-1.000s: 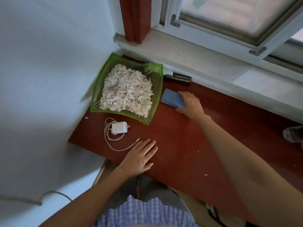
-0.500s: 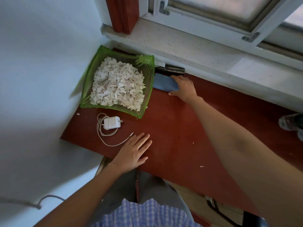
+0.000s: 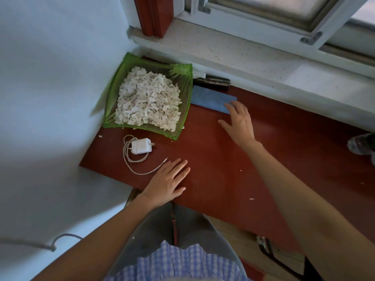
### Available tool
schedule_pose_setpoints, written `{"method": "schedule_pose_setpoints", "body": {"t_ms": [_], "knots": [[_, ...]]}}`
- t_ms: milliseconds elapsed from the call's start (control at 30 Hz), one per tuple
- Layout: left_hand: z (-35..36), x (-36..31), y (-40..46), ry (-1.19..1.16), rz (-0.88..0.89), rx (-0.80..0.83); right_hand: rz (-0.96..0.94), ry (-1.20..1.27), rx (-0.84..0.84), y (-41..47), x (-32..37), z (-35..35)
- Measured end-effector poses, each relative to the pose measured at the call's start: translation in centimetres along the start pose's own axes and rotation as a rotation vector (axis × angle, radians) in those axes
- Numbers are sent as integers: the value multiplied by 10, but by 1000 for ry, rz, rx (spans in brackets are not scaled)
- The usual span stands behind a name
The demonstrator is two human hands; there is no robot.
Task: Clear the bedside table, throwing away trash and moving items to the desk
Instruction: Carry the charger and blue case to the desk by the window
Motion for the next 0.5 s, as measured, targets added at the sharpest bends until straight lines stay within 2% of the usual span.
{"method": "schedule_pose_setpoints", "body": {"t_ms": [133,367,500], "knots": [[-5,-1,1,-17,-5,3,130,97,-43,-68,-2,4],[-14,-8,5,-49,18,-16,383,108,-167,-186,4,9],[-32,-26,5,-110,156,-84,523,73,-242,-240,18,5]]}}
Point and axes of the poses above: each hand's wrist, its own y-axis towards the middle knuckle, its own z-axis out of the palm, x = y × z, the point moved 10 cm from there along y, towards the middle knuckle, and after that the axes turned 7 degrees about x, right-handed, at the moved point
